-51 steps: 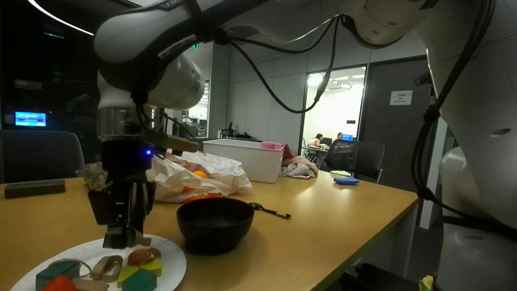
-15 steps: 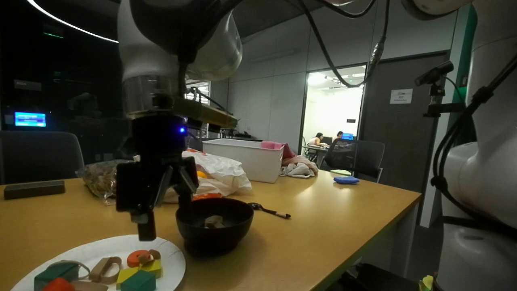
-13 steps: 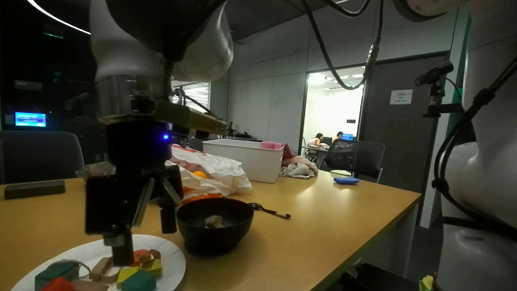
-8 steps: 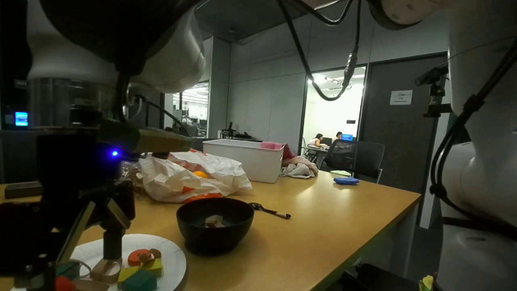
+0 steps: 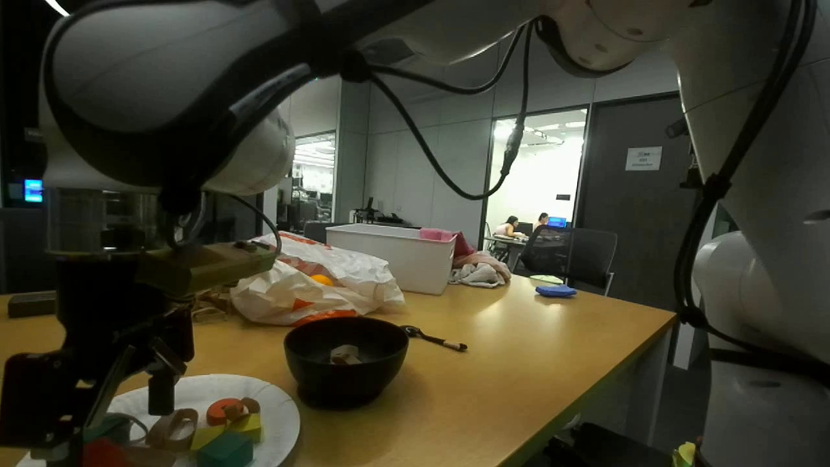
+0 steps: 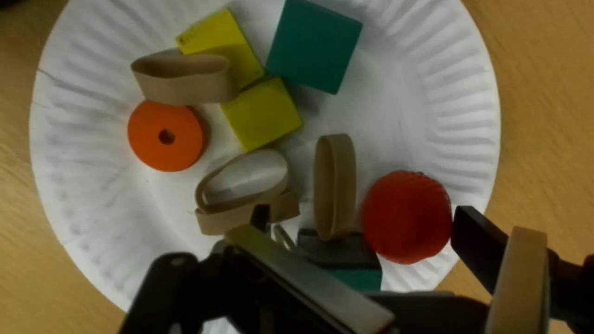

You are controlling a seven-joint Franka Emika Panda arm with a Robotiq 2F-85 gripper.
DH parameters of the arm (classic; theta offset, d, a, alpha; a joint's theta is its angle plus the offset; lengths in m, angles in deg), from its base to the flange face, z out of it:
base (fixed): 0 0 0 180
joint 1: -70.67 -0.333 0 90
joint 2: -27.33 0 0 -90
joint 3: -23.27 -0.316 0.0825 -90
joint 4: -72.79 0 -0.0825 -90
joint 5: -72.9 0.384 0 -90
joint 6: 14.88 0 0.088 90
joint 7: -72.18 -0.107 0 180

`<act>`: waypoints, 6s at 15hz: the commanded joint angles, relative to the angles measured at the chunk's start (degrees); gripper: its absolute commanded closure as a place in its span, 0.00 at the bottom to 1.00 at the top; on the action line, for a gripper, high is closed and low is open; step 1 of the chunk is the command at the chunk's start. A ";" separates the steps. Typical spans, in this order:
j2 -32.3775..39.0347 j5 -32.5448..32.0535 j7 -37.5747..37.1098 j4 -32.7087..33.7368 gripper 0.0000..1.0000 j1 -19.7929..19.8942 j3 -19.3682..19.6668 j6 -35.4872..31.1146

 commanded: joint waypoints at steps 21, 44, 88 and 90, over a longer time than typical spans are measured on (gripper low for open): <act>-10.74 -6.94 -2.20 1.11 0.74 1.82 4.75 1.51; -21.32 2.90 -7.71 -12.64 0.00 12.33 8.56 13.87; -4.16 1.45 9.09 -5.47 0.79 4.14 1.51 10.76; -5.04 1.27 8.91 -4.67 0.92 3.88 1.25 10.80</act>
